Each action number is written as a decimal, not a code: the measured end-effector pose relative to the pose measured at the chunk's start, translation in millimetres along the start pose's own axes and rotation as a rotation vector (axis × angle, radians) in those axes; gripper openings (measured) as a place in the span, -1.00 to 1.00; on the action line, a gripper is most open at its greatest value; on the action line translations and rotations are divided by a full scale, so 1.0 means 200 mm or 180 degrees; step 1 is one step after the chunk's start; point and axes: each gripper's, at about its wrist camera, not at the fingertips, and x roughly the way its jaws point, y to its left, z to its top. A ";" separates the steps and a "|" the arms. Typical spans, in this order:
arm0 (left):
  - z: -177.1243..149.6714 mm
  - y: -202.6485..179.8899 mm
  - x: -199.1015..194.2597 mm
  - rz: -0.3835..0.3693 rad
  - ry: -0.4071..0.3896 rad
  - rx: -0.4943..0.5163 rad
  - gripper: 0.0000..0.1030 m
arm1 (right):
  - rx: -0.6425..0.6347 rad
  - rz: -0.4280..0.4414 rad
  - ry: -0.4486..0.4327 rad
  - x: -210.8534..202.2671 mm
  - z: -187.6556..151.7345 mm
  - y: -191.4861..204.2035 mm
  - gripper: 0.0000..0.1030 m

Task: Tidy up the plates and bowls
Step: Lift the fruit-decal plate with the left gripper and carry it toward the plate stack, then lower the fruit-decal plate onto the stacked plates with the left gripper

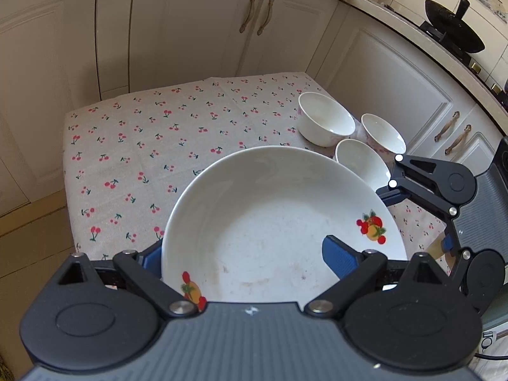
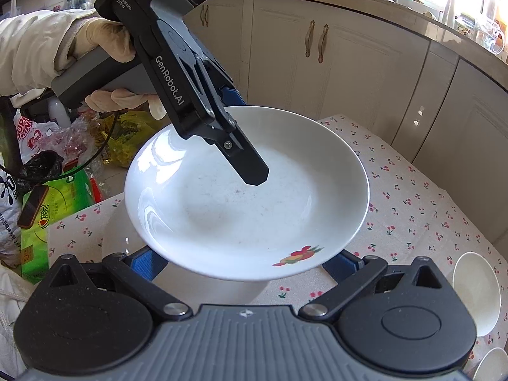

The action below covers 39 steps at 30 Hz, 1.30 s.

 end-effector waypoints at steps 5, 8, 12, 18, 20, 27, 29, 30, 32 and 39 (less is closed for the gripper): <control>-0.10 -0.03 -0.04 -0.0027 -0.0013 -0.0063 0.87 | 0.0045 0.0041 0.0005 -0.02 -0.05 0.11 1.00; -0.16 -0.05 -0.04 -0.0038 0.0000 -0.0081 0.87 | 0.0066 0.0064 0.0034 -0.02 -0.08 0.17 1.00; -0.22 -0.06 -0.04 -0.0079 -0.0001 -0.0129 0.87 | 0.0097 0.0084 0.0074 -0.01 -0.11 0.22 1.00; -0.28 -0.08 -0.01 -0.0089 0.0066 -0.0120 0.87 | 0.0131 0.0098 0.0131 0.00 -0.17 0.28 1.00; -0.29 -0.09 0.01 -0.0100 0.0092 -0.0119 0.87 | 0.0135 0.0088 0.0155 0.00 -0.19 0.29 1.00; -0.30 -0.10 0.06 -0.0121 0.0172 -0.0103 0.87 | 0.0151 0.0062 0.0237 0.01 -0.22 0.30 1.00; -0.30 -0.10 0.07 -0.0120 0.0194 -0.0106 0.87 | 0.0161 0.0063 0.0262 0.01 -0.23 0.31 1.00; -0.30 -0.11 0.08 -0.0116 0.0203 -0.0098 0.87 | 0.0165 0.0062 0.0268 0.01 -0.23 0.31 1.00; -0.30 -0.11 0.09 -0.0104 0.0217 -0.0089 0.86 | 0.0170 0.0059 0.0275 0.02 -0.23 0.31 1.00; -0.29 -0.10 0.11 -0.0082 0.0257 -0.0069 0.87 | 0.0208 0.0051 0.0296 0.03 -0.23 0.30 1.00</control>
